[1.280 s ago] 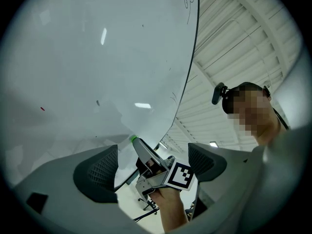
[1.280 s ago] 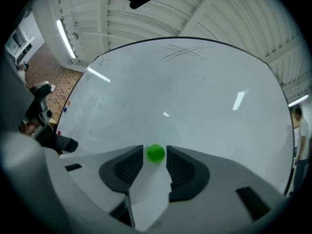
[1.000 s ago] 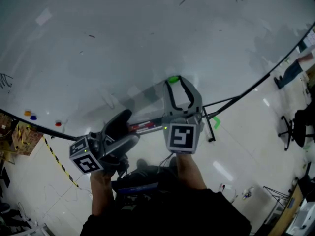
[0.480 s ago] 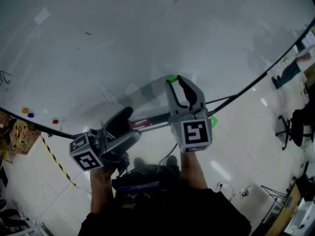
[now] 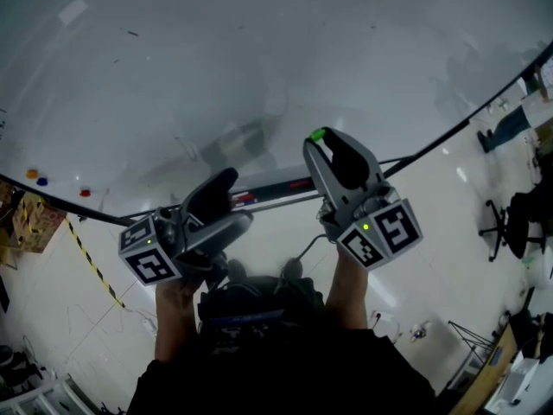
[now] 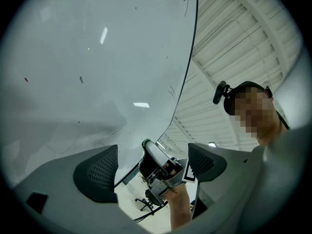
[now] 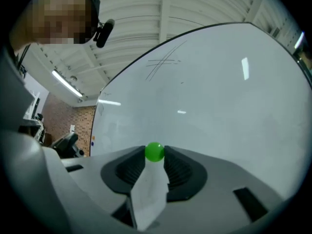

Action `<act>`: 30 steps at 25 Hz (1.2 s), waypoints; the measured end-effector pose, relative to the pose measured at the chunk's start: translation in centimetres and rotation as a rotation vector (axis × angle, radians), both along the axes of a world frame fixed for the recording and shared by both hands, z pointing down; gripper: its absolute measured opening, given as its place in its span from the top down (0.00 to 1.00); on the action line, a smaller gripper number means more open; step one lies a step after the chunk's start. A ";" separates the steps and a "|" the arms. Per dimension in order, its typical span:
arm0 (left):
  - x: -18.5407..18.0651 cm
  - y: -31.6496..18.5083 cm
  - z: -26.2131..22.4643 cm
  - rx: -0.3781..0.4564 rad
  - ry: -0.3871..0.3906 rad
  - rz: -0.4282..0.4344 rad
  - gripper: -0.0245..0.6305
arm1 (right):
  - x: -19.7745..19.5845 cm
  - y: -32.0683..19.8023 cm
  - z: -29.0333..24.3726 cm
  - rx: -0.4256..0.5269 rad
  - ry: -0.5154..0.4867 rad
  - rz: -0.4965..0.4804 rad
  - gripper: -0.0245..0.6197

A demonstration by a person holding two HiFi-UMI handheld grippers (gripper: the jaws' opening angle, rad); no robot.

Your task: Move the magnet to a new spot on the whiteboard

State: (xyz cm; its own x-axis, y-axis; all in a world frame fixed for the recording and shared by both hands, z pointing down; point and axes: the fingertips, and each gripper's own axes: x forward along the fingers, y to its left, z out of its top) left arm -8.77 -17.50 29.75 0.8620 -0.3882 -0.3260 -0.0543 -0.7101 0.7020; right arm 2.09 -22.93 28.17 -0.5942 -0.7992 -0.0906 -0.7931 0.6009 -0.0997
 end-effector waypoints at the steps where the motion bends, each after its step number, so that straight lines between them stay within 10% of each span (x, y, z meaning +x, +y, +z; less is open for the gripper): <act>1: 0.2 0.0 0.0 0.002 0.000 -0.001 0.29 | 0.2 0.3 -0.2 0.000 -0.021 -0.021 0.73; 30: 3.0 1.1 -0.7 0.043 0.028 -0.065 0.29 | 1.0 2.0 0.0 -0.019 -0.037 -0.192 0.73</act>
State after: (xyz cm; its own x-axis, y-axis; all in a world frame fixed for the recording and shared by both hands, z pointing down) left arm -5.77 -16.40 29.06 0.8257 -0.4280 -0.3674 -0.0815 -0.7351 0.6731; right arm 3.04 -20.89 28.20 -0.7326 -0.6731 -0.1011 -0.6595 0.7387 -0.1394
